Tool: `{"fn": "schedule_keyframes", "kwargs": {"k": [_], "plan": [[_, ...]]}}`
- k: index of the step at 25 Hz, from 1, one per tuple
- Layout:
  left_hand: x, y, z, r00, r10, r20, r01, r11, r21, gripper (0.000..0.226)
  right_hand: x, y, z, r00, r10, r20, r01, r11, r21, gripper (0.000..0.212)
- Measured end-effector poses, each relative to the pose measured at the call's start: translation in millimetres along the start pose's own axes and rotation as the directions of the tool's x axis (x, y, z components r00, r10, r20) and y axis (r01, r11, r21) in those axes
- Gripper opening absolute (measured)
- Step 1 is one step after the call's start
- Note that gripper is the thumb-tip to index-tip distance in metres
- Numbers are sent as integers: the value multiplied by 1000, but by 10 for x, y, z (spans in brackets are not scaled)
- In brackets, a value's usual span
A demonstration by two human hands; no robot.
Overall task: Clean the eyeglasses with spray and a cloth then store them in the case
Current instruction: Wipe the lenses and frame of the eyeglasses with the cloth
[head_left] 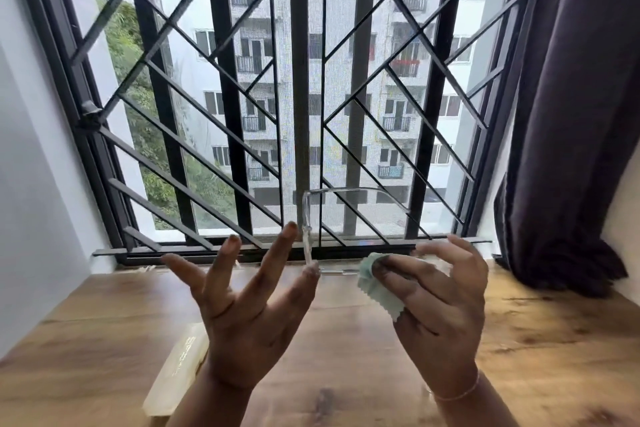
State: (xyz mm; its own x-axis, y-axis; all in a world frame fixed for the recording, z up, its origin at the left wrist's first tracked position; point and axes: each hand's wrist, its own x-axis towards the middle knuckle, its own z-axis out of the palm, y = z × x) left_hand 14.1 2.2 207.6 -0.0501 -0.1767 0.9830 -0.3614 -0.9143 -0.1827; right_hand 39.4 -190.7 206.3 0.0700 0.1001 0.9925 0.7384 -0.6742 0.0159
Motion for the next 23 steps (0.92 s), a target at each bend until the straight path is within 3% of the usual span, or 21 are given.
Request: {"fn": "schedule_keyframes", "kwargs": {"k": [4,8,15,23], "plan": [[-49,-101,27,1000,8,5,-8,1000,13,17,-67,193,-36,998,60,-14,-61,996,-72,15],[-64,-93,47,999,-12,31,13,999,-41,14,-84,165,-14,995,100,-19,-101,995,-9,16],[-13,45,99,998,15,62,-10,997,-82,12,-29,-161,221,996,14,90,-19,998,61,19],[-47,-81,42,1000,10,25,-9,999,-31,10,-60,30,97,999,20,30,-21,999,34,9]]}}
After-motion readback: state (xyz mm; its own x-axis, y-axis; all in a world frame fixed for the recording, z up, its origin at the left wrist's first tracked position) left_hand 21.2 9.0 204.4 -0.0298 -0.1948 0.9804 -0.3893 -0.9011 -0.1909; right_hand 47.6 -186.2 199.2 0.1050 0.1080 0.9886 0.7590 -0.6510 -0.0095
